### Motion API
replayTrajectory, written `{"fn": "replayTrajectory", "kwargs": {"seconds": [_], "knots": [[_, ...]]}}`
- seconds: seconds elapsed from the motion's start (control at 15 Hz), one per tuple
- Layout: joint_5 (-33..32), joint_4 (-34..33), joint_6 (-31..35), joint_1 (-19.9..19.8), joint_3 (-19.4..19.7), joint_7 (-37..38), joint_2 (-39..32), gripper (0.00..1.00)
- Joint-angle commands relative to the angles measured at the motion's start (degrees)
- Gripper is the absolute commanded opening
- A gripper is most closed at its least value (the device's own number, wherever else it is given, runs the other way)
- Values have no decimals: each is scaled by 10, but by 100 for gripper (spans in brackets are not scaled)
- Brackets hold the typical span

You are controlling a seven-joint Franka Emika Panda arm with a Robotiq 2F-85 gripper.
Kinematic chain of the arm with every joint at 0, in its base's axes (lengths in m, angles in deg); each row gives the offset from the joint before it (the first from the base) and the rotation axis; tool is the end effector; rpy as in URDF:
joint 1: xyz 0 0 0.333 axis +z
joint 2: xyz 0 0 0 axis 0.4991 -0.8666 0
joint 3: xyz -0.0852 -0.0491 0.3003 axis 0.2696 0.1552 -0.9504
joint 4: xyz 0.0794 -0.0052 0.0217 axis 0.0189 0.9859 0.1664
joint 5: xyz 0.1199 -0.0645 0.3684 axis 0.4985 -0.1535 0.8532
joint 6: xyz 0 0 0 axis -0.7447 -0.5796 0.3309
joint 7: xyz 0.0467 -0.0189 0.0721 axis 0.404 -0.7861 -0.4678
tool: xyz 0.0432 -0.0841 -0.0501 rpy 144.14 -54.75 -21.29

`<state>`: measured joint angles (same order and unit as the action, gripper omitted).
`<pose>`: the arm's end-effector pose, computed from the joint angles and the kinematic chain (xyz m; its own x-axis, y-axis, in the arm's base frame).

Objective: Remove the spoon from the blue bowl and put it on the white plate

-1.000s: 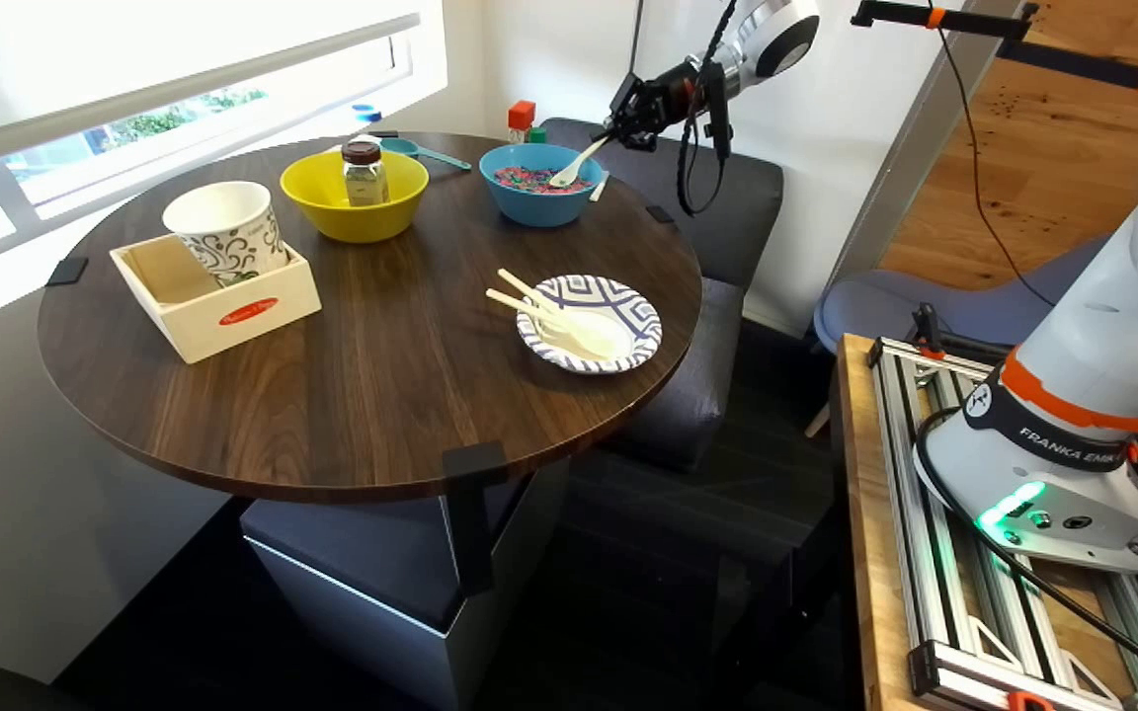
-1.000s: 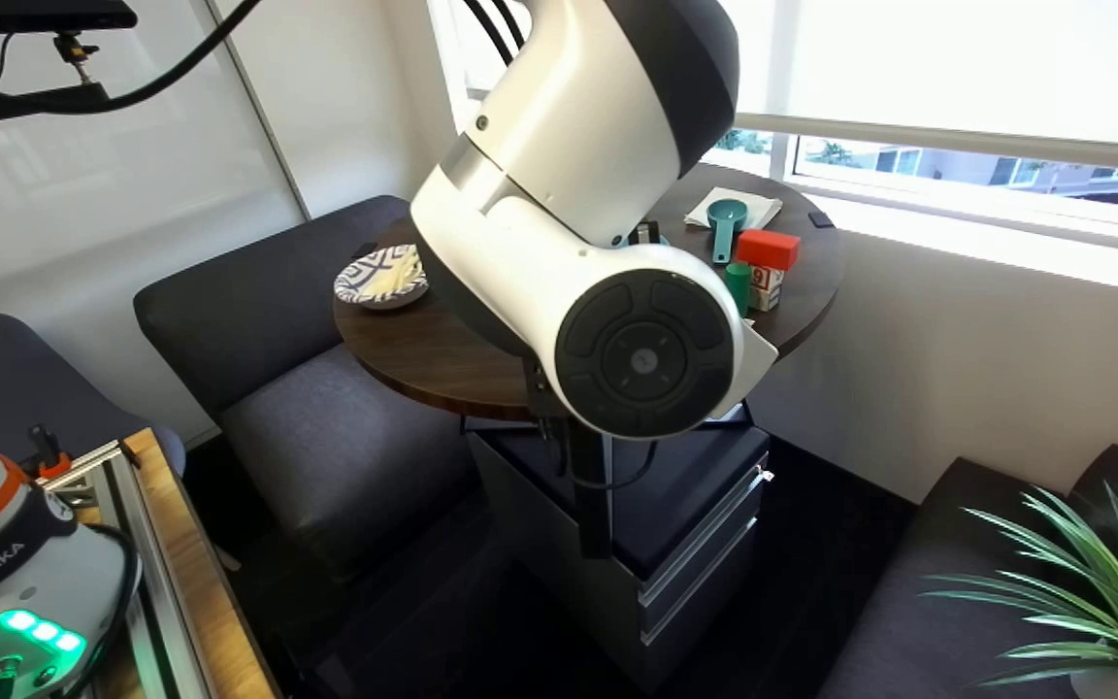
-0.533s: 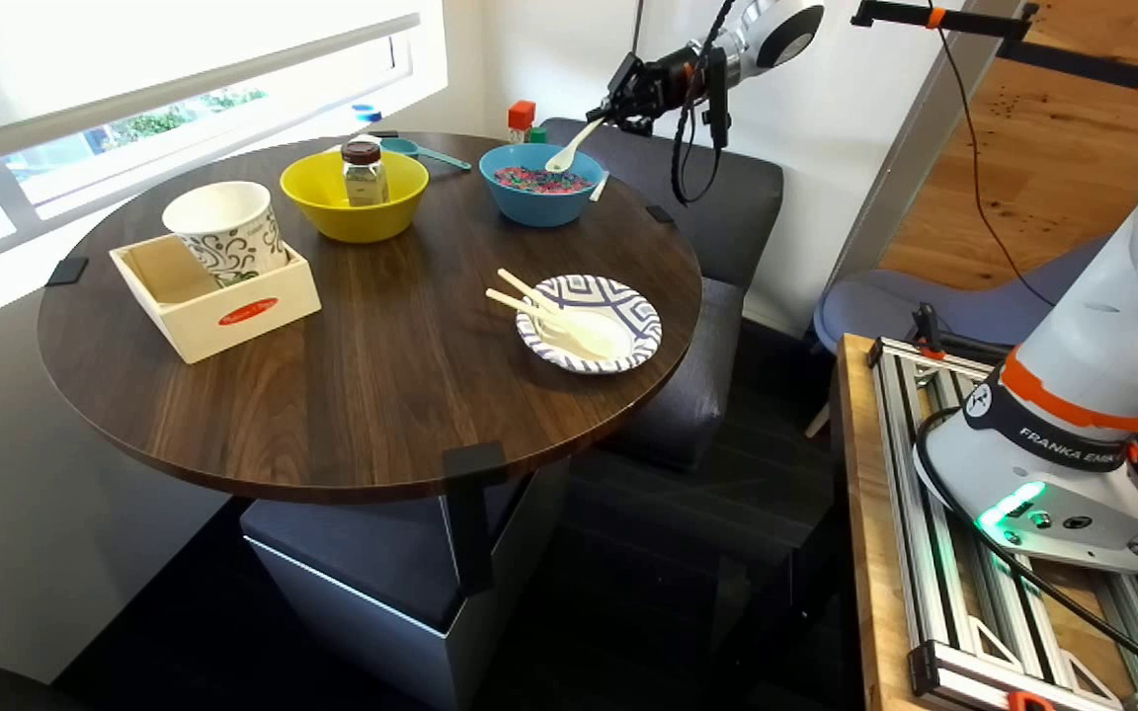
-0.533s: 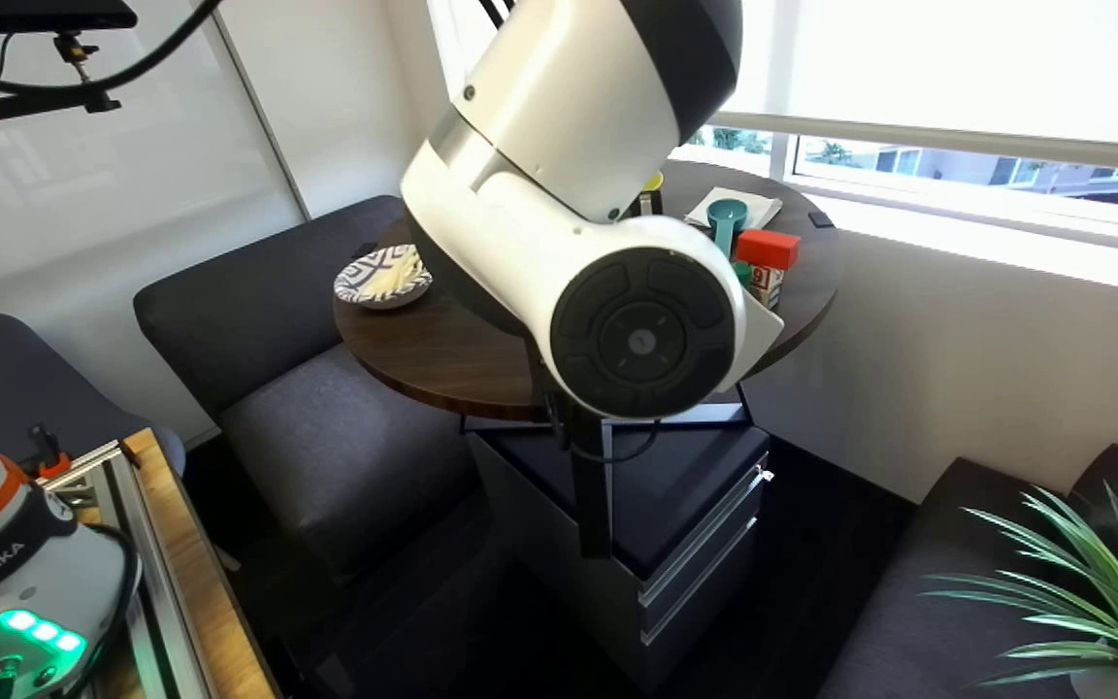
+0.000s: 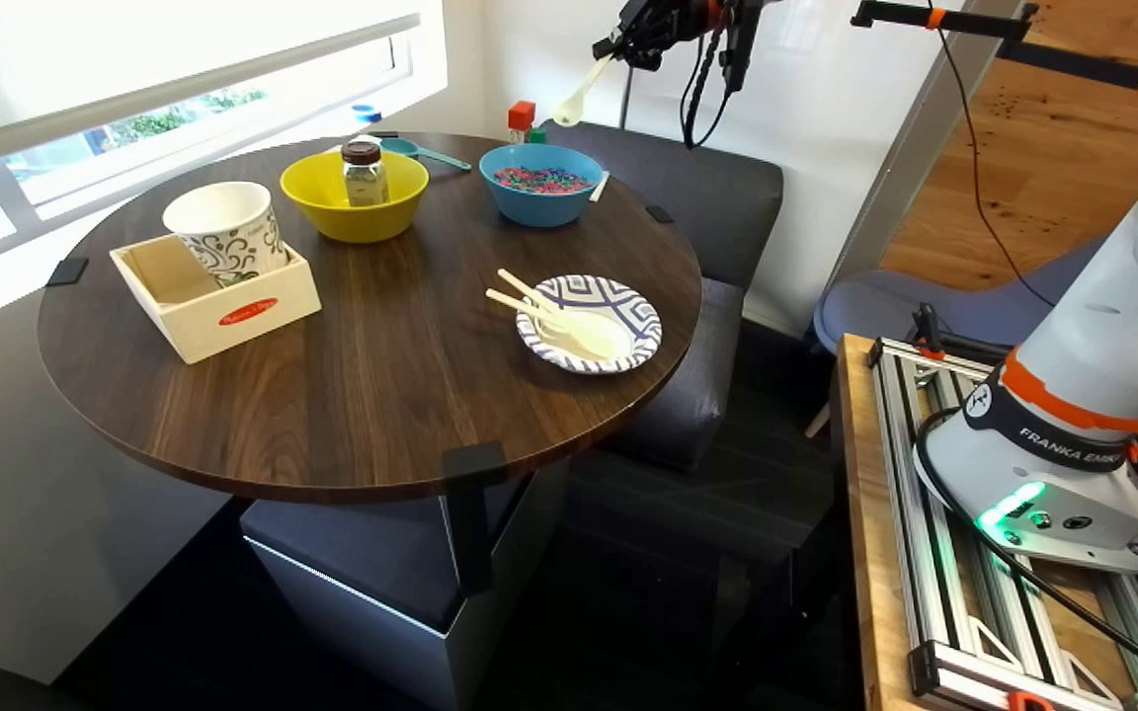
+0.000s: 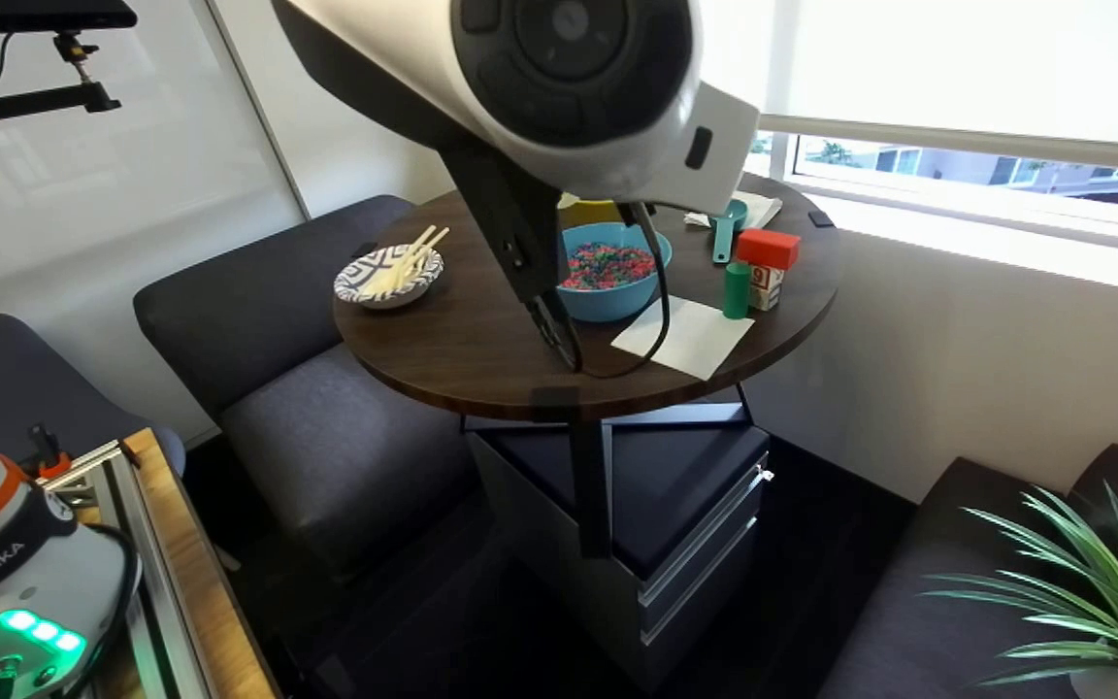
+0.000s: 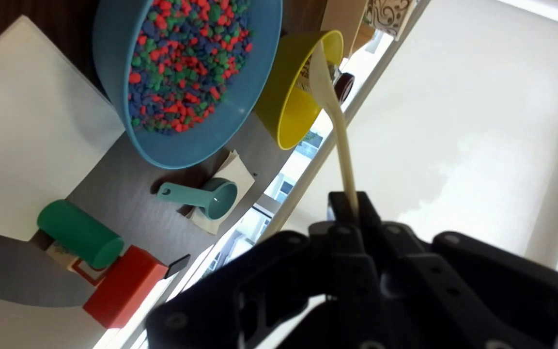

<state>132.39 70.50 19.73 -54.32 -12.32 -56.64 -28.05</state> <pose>0.4674 -0.3413 0.3887 0.7354 -0.5596 0.3823 -0.0028 -0.5666 -0.8240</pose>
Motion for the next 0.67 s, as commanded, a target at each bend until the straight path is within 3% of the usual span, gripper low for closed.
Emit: {"fn": "replayTrajectory", "kwargs": {"seconds": [0.0,0.47,0.6], "knots": [[-38,71,107,41,-11,-64,76,1],[-15,109,381,106,-67,-179,121,1],[-78,134,354,111,-72,-123,154,1]]}}
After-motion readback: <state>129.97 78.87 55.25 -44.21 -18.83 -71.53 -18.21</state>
